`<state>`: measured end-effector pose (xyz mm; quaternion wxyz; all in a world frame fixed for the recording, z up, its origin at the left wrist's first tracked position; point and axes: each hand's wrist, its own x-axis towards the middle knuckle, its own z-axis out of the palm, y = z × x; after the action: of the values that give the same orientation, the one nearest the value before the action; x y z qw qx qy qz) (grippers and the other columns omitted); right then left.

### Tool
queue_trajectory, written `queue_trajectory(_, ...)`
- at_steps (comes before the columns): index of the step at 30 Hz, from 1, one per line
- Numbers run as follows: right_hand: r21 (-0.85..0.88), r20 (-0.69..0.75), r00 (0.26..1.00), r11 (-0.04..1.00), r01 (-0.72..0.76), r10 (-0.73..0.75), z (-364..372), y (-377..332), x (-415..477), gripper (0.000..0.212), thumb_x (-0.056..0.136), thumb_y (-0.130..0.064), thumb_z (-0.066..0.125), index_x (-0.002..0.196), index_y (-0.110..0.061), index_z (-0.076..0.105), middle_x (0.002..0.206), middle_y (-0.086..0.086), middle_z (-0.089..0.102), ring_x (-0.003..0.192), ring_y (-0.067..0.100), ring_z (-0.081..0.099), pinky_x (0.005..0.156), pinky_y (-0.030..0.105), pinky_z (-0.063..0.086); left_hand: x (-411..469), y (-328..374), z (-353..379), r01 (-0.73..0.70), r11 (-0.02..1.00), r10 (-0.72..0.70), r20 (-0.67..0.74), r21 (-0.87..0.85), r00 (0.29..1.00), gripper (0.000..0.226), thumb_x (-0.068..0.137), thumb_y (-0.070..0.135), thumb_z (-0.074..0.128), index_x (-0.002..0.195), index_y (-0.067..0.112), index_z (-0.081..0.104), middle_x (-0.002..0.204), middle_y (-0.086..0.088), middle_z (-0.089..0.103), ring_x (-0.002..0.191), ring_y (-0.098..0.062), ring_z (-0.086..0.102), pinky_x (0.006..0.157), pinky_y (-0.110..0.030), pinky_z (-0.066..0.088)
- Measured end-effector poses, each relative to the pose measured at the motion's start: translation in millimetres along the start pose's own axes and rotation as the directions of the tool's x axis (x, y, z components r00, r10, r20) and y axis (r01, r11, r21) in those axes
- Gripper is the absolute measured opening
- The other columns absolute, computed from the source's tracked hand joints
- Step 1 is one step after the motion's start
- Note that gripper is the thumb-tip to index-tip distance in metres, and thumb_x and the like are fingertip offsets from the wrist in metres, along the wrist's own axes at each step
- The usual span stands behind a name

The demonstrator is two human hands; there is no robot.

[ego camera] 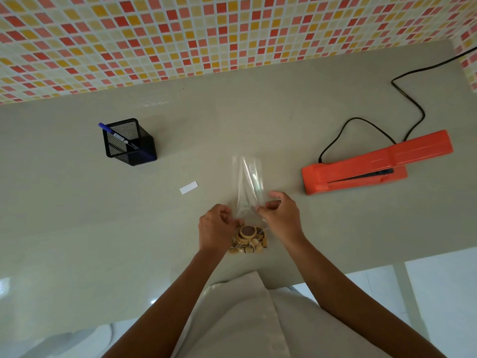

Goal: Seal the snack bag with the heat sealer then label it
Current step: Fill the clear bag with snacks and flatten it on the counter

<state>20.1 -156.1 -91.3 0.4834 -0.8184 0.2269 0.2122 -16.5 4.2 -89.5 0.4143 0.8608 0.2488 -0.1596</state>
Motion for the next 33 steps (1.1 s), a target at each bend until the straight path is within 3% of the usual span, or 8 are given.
queue_trajectory(4,-0.124,0.036,0.993,0.986,0.113,-0.110,2,7,2,0.012,0.077,-0.016,0.081,0.076,-0.012,0.069,0.062,-0.010,0.060,0.058,0.005,0.054,0.058,0.018,0.040,5,-10,-2,-0.013,0.999,0.011,0.036,0.053,0.999,0.008,0.076,0.026,0.079,0.075,0.020,0.074,0.066,0.005,0.068,0.066,-0.018,0.064,0.066,-0.033,0.057)
queue_trajectory(7,-0.153,-0.003,0.984,0.973,0.175,-0.177,0,9,5,0.042,0.078,-0.015,0.080,0.051,-0.019,0.049,0.044,-0.012,0.046,0.046,0.005,0.042,0.049,0.014,0.030,6,-9,-6,0.009,0.996,-0.012,0.028,0.094,1.000,0.007,0.077,0.031,0.073,0.075,0.024,0.075,0.066,0.009,0.069,0.066,-0.012,0.065,0.064,-0.026,0.055)
queue_trajectory(12,-0.138,0.109,0.970,0.963,0.232,-0.218,-2,6,10,0.007,0.080,-0.020,0.082,0.079,-0.017,0.077,0.069,-0.014,0.069,0.063,-0.007,0.062,0.061,0.006,0.043,20,-2,-12,-0.003,1.000,0.001,0.056,0.023,0.998,0.010,0.076,0.034,0.077,0.081,0.025,0.075,0.072,0.010,0.071,0.070,-0.009,0.066,0.068,-0.024,0.054)
queue_trajectory(20,-0.132,0.138,0.974,0.971,0.199,-0.181,0,2,11,0.017,0.080,-0.027,0.082,0.071,-0.019,0.069,0.065,-0.012,0.065,0.057,-0.004,0.056,0.058,0.011,0.042,43,8,-22,0.003,0.981,0.029,0.166,-0.192,0.986,0.015,0.086,0.024,0.073,0.098,0.016,0.077,0.089,0.004,0.076,0.081,-0.006,0.070,0.073,-0.013,0.052)
queue_trajectory(23,-0.093,0.179,0.974,0.984,0.154,-0.136,0,-2,10,0.021,0.076,-0.028,0.085,0.088,-0.016,0.072,0.076,-0.012,0.068,0.066,-0.003,0.060,0.060,0.008,0.042,42,12,-21,0.029,0.973,0.015,0.188,-0.229,0.982,0.012,0.088,0.024,0.072,0.093,0.013,0.076,0.083,0.004,0.076,0.070,0.003,0.066,0.064,-0.009,0.045)
queue_trajectory(26,-0.088,0.207,0.968,0.983,0.160,-0.139,1,-3,10,0.024,0.075,-0.024,0.086,0.095,-0.016,0.075,0.077,-0.012,0.069,0.070,0.001,0.063,0.061,0.006,0.042,37,12,-20,0.040,0.955,0.023,0.207,-0.293,0.978,0.011,0.090,0.019,0.069,0.093,0.010,0.075,0.085,0.001,0.077,0.072,0.001,0.068,0.068,-0.013,0.049)
queue_trajectory(29,-0.086,0.201,0.969,0.982,0.166,-0.146,2,-1,12,0.018,0.078,-0.022,0.082,0.093,-0.013,0.079,0.082,-0.002,0.075,0.076,0.011,0.069,0.068,0.018,0.049,34,12,-18,0.056,0.937,0.021,0.215,-0.344,0.976,0.010,0.092,0.013,0.065,0.095,0.008,0.072,0.086,0.000,0.076,0.071,-0.002,0.069,0.066,-0.014,0.050)
queue_trajectory(33,-0.053,0.205,0.962,0.980,0.194,-0.180,1,3,10,0.012,0.083,-0.026,0.079,0.091,-0.017,0.078,0.079,-0.007,0.074,0.069,-0.004,0.064,0.067,0.012,0.048,28,15,-20,0.113,0.880,0.014,0.262,-0.461,0.965,0.015,0.095,0.013,0.062,0.099,0.000,0.068,0.084,-0.013,0.074,0.071,-0.016,0.073,0.054,-0.027,0.057)
